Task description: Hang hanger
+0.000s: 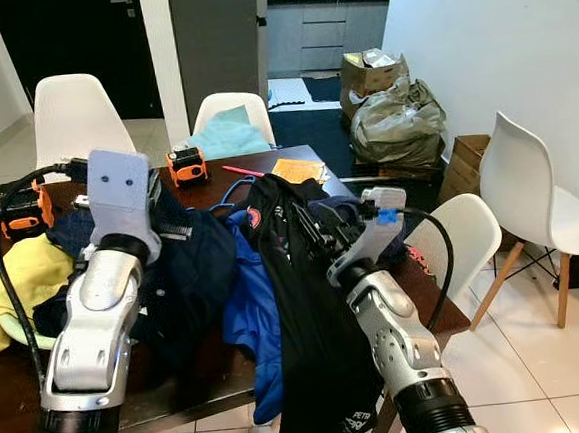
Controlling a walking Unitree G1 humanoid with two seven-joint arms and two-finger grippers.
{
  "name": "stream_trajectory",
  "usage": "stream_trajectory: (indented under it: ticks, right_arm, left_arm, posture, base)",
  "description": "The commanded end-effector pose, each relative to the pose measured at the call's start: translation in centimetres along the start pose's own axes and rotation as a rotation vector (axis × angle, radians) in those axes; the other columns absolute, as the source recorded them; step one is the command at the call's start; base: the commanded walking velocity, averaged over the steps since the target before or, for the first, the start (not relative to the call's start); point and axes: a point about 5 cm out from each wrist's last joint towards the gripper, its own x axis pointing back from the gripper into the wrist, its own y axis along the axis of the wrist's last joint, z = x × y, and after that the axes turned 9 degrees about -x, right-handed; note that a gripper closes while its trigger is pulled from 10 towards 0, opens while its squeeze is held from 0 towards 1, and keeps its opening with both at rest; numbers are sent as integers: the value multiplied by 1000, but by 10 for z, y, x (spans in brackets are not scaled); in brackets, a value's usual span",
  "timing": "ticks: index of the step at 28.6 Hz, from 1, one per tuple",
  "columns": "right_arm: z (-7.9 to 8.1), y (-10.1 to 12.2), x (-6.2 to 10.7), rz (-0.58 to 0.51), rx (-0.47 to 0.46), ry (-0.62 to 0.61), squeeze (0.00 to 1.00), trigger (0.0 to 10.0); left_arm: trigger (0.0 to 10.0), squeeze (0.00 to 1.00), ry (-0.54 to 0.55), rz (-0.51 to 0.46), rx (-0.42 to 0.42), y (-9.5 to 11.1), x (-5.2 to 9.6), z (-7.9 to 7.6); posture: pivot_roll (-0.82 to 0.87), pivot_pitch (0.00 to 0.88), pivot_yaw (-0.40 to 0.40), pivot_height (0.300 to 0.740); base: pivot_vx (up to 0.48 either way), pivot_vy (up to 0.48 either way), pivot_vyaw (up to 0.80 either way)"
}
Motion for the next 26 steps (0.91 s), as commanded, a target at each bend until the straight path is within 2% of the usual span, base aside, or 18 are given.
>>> stream_trajectory:
  ticks: [1,5,8,9,17,19,21,24,26]
  right_arm:
    - [0,8,-3,-45,-28,-15,0,10000]
    - [-1,19,-3,-87,-53,-24,0,10000]
    - [-2,21,-2,-95,-52,-25,0,10000]
    - [-2,24,-2,-112,-48,-26,0,10000]
    - [-4,37,-3,-176,-85,-41,0,10000]
    - [-3,41,-4,-181,-90,-30,0,10000]
    - [-3,39,-5,-144,-69,-22,0,10000]
    - [3,30,-5,-80,5,18,0,10000]
    - [7,26,-4,-63,17,31,0,10000]
  left_arm:
    - [10000,0,-16,-119,-35,21,-3,0]
    - [10000,0,24,-314,-111,57,-11,3]
    - [10000,0,46,-341,-115,64,-13,5]
    - [10000,0,62,-391,-121,75,-14,7]
    - [10000,0,64,-506,-138,101,-20,10]
    - [10000,0,28,-506,-107,103,-23,7]
    - [10000,0,11,-468,-87,96,-25,3]
    - [10000,0,-21,-330,-31,71,-28,-4]
    - [10000,0,-10,-228,-6,53,-28,-5]
  posture:
    - [134,22,-52,740]
    - [126,25,-49,740]
    - [125,25,-48,740]
    - [126,23,-46,740]
    - [125,20,-38,740]
    - [124,19,-38,740]
    - [118,16,-36,740]
    - [113,14,-34,740]
    - [109,15,-34,740]
  base:
    - [0,0,0]
    - [0,0,-527]
    - [0,0,-800]
    - [0,0,-800]
    - [0,0,-800]
    - [0,0,-800]
    - [0,0,-800]
    - [0,0,-800]
    - [0,0,-800]
